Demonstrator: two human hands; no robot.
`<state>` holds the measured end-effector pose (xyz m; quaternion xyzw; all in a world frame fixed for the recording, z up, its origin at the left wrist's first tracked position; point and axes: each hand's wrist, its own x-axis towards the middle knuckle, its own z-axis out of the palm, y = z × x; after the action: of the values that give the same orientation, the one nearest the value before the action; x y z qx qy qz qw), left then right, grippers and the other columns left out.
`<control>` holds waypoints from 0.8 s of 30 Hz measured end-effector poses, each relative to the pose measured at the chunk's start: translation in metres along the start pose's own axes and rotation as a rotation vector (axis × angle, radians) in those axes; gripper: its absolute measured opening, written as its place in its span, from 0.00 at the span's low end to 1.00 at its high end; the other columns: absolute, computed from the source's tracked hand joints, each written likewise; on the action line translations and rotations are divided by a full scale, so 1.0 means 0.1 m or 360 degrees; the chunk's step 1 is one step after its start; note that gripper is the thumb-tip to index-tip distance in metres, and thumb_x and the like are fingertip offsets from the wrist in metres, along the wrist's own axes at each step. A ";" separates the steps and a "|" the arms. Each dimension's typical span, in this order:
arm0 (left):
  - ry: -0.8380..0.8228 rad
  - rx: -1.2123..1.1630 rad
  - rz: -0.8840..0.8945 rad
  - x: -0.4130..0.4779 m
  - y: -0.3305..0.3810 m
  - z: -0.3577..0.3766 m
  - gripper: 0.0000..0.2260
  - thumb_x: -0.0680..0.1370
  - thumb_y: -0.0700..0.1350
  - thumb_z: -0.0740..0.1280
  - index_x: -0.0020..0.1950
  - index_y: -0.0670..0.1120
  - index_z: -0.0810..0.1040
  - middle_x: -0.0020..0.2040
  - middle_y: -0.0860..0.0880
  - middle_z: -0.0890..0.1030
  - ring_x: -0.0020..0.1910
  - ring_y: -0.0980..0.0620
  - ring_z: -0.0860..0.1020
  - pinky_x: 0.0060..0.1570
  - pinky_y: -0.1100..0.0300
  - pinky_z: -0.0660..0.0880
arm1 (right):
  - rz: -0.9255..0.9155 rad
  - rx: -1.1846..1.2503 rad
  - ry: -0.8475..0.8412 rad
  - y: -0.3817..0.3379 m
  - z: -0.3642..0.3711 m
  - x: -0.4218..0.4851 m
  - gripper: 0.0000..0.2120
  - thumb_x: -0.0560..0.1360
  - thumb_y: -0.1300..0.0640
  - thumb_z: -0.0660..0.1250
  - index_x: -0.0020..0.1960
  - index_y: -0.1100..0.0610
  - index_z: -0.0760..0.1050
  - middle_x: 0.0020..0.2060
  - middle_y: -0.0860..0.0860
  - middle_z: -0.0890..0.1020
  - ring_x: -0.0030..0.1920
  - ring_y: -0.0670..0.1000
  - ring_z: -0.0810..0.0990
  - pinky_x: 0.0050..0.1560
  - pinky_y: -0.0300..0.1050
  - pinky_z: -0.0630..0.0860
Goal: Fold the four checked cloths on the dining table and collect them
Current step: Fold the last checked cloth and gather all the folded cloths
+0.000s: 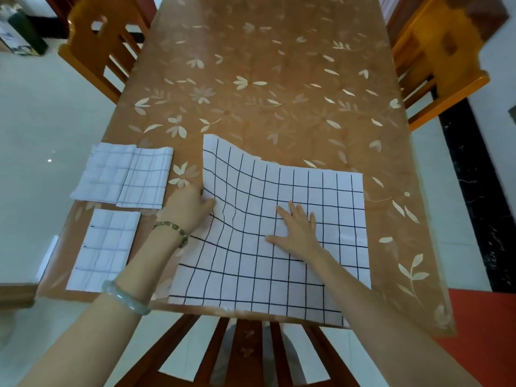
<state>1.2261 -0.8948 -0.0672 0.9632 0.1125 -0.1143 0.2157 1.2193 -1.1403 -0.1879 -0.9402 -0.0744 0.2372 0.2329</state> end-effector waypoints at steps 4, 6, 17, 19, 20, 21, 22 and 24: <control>0.0022 -0.0062 0.0113 -0.18 0.52 -0.09 0.08 0.75 0.45 0.66 0.39 0.45 0.70 0.35 0.46 0.76 0.37 0.44 0.77 0.33 0.57 0.68 | 0.0173 0.1276 0.0220 -0.10 -0.42 -0.13 0.17 0.76 0.51 0.67 0.64 0.52 0.74 0.65 0.49 0.74 0.68 0.49 0.70 0.67 0.43 0.66; -0.0001 -0.0044 0.0193 -0.25 0.82 -0.01 0.06 0.74 0.47 0.65 0.40 0.47 0.72 0.35 0.48 0.78 0.36 0.46 0.78 0.35 0.58 0.71 | 0.0248 0.1655 0.0232 -0.15 -0.67 -0.20 0.07 0.77 0.54 0.66 0.54 0.54 0.79 0.52 0.51 0.81 0.56 0.51 0.79 0.59 0.44 0.75; -0.0197 -0.0055 0.0323 -0.30 1.85 0.92 0.11 0.77 0.52 0.60 0.51 0.45 0.75 0.48 0.46 0.81 0.48 0.42 0.78 0.42 0.56 0.70 | 0.0416 0.2292 0.0080 0.22 -1.25 -0.43 0.09 0.75 0.54 0.68 0.47 0.61 0.77 0.37 0.56 0.74 0.36 0.51 0.75 0.37 0.43 0.76; -0.0301 -0.0216 0.0394 -0.31 1.87 1.02 0.14 0.77 0.56 0.61 0.54 0.48 0.74 0.47 0.49 0.81 0.47 0.46 0.78 0.43 0.56 0.72 | 0.0524 0.2212 0.0197 0.36 -1.28 -0.48 0.02 0.75 0.62 0.67 0.46 0.61 0.75 0.31 0.56 0.75 0.29 0.48 0.73 0.27 0.37 0.74; -0.0341 -0.0311 0.0427 -0.31 1.87 1.05 0.15 0.77 0.58 0.61 0.55 0.48 0.74 0.47 0.50 0.81 0.46 0.48 0.77 0.42 0.57 0.71 | 0.0594 0.2129 0.0277 0.44 -1.27 -0.48 0.02 0.75 0.65 0.67 0.48 0.62 0.76 0.26 0.53 0.74 0.24 0.45 0.71 0.22 0.35 0.69; -0.0337 -0.0389 0.0456 -0.31 1.83 1.08 0.16 0.78 0.58 0.61 0.56 0.48 0.75 0.46 0.51 0.80 0.46 0.50 0.76 0.42 0.58 0.70 | 0.0670 0.2037 0.0335 0.54 -1.23 -0.45 0.04 0.74 0.66 0.67 0.49 0.62 0.76 0.23 0.50 0.73 0.21 0.44 0.69 0.19 0.35 0.64; -0.0281 -0.0438 0.0486 -0.27 1.76 1.11 0.16 0.78 0.57 0.62 0.56 0.47 0.75 0.47 0.51 0.79 0.47 0.50 0.75 0.43 0.59 0.69 | 0.0746 0.1966 0.0372 0.63 -1.20 -0.42 0.05 0.73 0.67 0.67 0.49 0.62 0.76 0.23 0.49 0.72 0.20 0.44 0.68 0.19 0.35 0.61; -0.0081 -0.0394 0.0548 -0.16 1.50 1.16 0.16 0.78 0.54 0.62 0.57 0.44 0.76 0.51 0.48 0.79 0.53 0.47 0.73 0.49 0.59 0.67 | 0.0871 0.1822 0.0461 0.82 -1.13 -0.34 0.08 0.72 0.68 0.68 0.51 0.65 0.77 0.29 0.52 0.73 0.25 0.48 0.69 0.22 0.37 0.62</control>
<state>1.2305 -1.0809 -0.1070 0.9312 -0.0460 -0.0854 0.3515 1.2463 -1.2667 -0.1242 -0.6749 0.3381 0.1609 0.6359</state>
